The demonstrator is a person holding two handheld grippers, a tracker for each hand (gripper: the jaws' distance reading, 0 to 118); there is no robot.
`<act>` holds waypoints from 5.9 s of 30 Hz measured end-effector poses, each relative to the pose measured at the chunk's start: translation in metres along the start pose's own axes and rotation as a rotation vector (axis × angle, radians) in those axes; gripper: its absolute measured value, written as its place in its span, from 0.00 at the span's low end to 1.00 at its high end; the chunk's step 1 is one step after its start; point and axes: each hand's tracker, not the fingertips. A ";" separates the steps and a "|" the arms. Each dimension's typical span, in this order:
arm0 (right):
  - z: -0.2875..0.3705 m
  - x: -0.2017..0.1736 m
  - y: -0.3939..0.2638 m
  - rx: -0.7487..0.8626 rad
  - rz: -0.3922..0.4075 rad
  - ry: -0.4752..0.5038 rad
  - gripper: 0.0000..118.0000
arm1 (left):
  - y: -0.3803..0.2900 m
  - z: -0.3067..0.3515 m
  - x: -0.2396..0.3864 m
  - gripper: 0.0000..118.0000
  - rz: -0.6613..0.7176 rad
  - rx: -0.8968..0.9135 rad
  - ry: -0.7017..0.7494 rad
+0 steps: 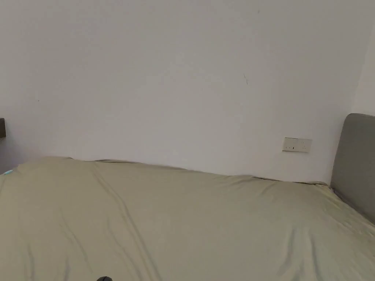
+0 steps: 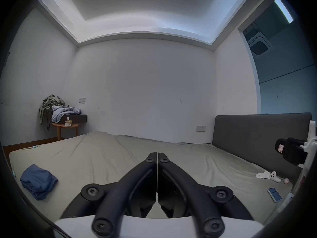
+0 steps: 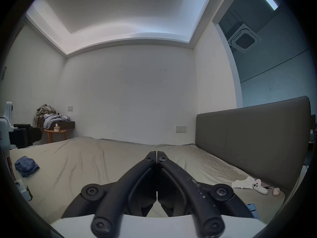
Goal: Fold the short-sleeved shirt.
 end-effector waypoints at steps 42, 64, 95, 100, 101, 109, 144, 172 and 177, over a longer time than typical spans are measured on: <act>0.010 -0.012 0.014 0.027 -0.019 0.049 0.02 | 0.006 0.012 -0.006 0.00 -0.027 -0.025 0.066; 0.017 -0.013 0.021 0.042 -0.022 0.054 0.02 | 0.011 0.019 -0.009 0.00 -0.032 -0.019 0.060; 0.022 -0.015 0.025 0.078 -0.015 0.112 1.00 | 0.014 0.025 -0.009 1.00 -0.041 0.058 0.033; 0.022 -0.014 0.023 0.081 -0.008 0.109 1.00 | 0.013 0.023 -0.008 1.00 -0.061 0.035 0.038; 0.022 -0.015 0.023 0.082 -0.007 0.108 1.00 | 0.013 0.023 -0.008 1.00 -0.062 0.037 0.038; 0.021 -0.018 0.024 0.075 0.005 0.121 1.00 | 0.014 0.022 -0.007 1.00 -0.068 0.028 0.023; 0.022 -0.015 0.025 0.066 0.000 0.116 1.00 | 0.015 0.021 -0.007 1.00 -0.085 0.000 0.010; 0.020 -0.017 0.022 0.060 0.006 0.080 1.00 | 0.015 0.022 -0.006 1.00 -0.107 -0.008 0.012; 0.018 -0.017 0.020 0.054 -0.010 0.087 1.00 | 0.015 0.022 -0.006 1.00 -0.105 -0.012 0.010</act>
